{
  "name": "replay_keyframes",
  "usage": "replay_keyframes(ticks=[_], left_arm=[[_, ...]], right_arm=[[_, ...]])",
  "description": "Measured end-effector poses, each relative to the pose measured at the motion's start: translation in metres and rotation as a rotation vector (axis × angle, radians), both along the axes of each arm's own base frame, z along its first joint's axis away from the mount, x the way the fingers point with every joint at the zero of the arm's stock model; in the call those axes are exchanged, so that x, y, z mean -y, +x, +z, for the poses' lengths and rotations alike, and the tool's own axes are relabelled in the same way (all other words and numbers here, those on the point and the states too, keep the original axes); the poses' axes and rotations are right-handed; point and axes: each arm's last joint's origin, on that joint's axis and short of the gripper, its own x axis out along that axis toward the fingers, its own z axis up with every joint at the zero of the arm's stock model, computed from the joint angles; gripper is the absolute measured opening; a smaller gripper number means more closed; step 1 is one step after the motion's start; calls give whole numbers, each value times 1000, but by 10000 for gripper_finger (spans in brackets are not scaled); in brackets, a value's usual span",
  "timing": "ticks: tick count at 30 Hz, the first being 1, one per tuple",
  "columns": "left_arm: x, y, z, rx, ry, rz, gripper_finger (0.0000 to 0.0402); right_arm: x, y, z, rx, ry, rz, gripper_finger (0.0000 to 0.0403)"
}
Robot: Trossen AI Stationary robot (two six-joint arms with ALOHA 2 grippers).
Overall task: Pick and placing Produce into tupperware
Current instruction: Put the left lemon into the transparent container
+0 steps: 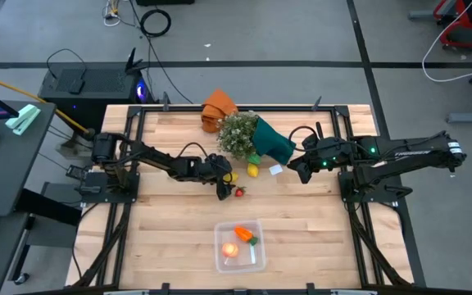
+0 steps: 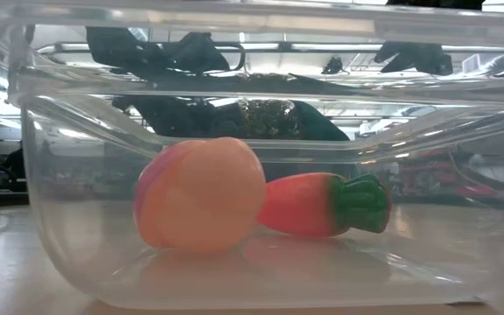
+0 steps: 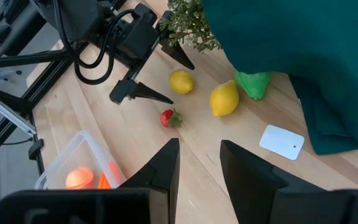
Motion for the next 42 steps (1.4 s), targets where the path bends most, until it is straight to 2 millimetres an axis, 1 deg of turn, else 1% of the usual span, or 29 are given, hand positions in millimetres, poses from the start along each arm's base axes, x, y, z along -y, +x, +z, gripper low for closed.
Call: replay_keyframes(ticks=[30,34,42], left_arm=[[0,0,0,-1,-19,19,367],[0,0,0,-1,-19,19,351],[0,0,0,5,-37,37,300]], right_arm=[[0,0,0,0,-1,-1,85],[0,0,0,0,-1,-1,85],[0,0,0,0,-1,-1,85]])
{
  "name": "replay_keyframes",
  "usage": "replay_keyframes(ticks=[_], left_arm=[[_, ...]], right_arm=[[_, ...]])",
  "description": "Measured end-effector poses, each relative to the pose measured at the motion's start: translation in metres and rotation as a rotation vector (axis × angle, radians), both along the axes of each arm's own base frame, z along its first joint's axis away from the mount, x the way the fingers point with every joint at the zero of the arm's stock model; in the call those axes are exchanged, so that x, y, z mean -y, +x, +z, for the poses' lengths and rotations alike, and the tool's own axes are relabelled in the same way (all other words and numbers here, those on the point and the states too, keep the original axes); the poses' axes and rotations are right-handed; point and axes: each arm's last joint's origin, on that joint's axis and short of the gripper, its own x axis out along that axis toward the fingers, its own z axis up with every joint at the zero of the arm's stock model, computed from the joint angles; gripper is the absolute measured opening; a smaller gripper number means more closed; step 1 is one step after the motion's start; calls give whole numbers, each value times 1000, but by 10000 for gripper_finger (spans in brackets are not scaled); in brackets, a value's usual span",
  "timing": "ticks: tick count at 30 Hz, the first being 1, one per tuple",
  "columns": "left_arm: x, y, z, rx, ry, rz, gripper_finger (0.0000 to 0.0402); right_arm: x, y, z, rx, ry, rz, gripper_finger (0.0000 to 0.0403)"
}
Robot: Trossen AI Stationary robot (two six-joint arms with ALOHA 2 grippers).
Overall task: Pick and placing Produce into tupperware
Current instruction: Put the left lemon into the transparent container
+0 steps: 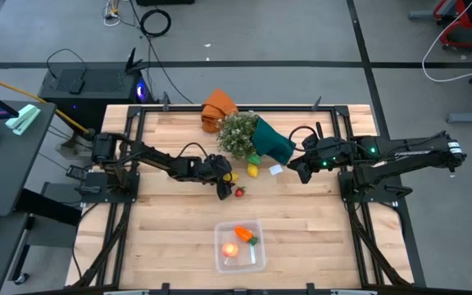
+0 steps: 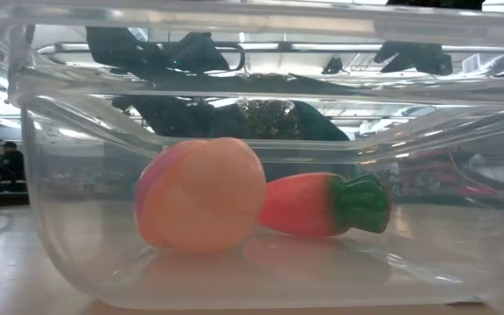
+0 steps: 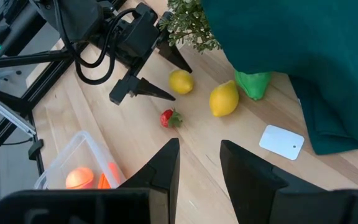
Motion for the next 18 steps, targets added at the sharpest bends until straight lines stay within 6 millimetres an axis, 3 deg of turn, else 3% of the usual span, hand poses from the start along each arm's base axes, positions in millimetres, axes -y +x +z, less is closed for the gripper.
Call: replay_keyframes(ticks=[13,18], left_arm=[[1,0,0,11,-31,29,221],[1,0,0,13,-38,37,216]], right_arm=[[0,0,0,0,0,0,85],[0,0,0,0,0,0,85]])
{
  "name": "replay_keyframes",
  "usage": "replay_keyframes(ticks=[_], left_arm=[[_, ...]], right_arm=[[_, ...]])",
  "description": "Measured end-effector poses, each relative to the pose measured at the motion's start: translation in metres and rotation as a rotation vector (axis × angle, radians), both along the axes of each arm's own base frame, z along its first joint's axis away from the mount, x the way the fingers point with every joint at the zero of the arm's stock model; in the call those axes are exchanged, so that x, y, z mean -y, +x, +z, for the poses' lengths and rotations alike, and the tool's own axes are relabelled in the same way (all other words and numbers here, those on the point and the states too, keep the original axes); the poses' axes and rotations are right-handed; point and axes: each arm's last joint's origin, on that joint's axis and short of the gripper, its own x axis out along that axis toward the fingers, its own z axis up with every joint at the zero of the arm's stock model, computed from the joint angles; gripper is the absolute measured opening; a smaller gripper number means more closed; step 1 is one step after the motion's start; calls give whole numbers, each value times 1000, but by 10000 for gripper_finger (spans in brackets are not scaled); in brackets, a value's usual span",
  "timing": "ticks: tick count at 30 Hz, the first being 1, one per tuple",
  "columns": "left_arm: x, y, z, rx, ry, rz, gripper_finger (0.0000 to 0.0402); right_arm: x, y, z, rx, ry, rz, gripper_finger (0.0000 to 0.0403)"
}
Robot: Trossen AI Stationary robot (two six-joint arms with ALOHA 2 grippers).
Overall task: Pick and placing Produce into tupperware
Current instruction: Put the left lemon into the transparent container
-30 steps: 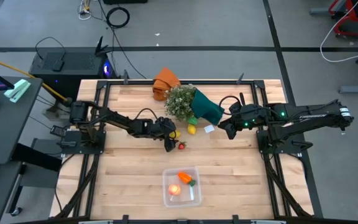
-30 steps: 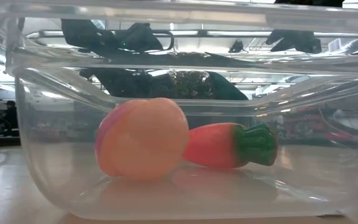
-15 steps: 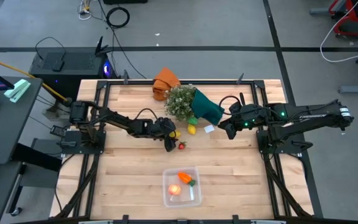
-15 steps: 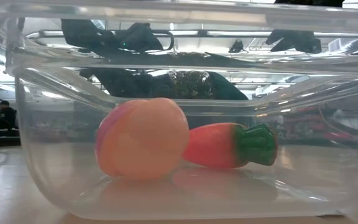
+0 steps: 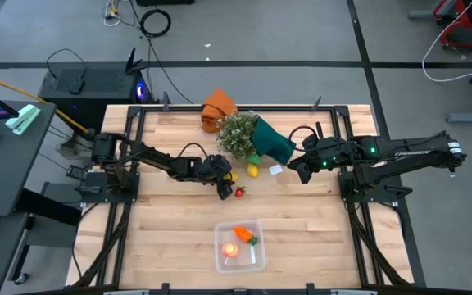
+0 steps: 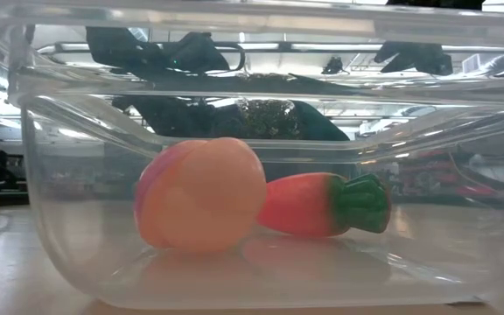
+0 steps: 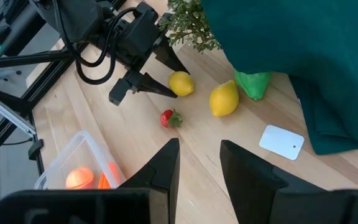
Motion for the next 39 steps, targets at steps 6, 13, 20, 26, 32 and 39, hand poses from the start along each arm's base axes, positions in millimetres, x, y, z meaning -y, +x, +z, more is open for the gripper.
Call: replay_keyframes(ticks=[6,13,20,26,32,39], left_arm=[[0,0,0,11,-16,16,235],[0,2,2,46,-42,30,211],[6,7,12,132,-82,-7,232],[25,6,22,163,-88,-64,220],[46,6,29,200,-113,-113,214],[62,15,44,248,-121,-157,229]], right_arm=[[0,0,0,0,0,0,85],[0,0,0,0,0,0,85],[0,0,0,0,0,0,85],[0,0,0,0,-2,1,85],[0,0,0,-2,-8,6,85],[0,0,0,-1,-9,7,85]])
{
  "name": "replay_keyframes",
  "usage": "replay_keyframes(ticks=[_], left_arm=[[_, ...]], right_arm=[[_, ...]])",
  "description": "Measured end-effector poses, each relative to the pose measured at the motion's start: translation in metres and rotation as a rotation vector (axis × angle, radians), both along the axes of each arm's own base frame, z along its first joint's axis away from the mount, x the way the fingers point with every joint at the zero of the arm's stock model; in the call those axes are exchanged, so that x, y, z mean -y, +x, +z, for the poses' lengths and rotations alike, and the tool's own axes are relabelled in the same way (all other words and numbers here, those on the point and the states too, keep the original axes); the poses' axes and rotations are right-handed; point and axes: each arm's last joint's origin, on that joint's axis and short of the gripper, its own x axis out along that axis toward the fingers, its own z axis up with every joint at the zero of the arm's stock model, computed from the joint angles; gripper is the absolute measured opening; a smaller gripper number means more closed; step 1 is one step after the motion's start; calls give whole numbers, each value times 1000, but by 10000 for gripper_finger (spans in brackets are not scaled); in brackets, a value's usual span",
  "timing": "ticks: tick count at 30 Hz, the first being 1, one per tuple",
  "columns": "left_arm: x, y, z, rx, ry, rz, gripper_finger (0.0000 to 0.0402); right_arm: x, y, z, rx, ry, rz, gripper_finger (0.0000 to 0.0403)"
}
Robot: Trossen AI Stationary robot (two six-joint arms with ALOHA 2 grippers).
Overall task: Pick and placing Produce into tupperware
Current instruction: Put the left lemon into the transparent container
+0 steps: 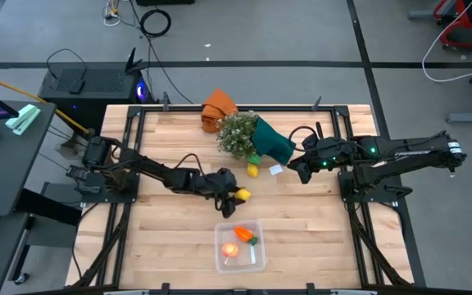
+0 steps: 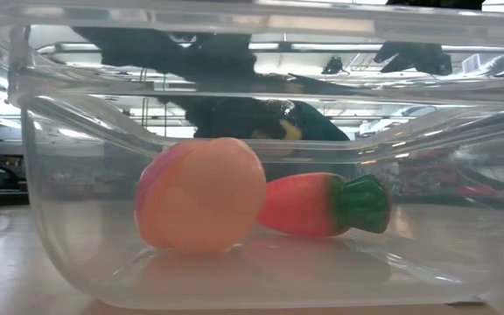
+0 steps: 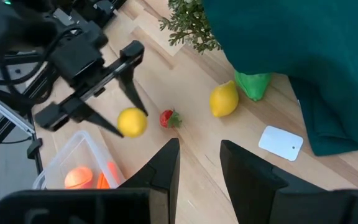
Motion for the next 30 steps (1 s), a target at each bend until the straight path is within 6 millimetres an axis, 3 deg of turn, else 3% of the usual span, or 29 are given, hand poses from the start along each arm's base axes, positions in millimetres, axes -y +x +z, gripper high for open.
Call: replay_keyframes(ticks=[6,11,18,22,30], left_arm=[[20,14,26,65,3,-138,211],[36,19,40,1,70,-235,228],[44,18,46,-65,116,-296,218],[59,14,45,-69,89,-331,209],[88,4,45,-81,29,-348,231]], right_arm=[[0,0,0,0,0,0,85],[0,0,0,0,0,0,85],[-1,0,0,-1,20,29,85],[-1,0,0,-4,16,45,85],[-2,0,0,-11,-13,83,85]])
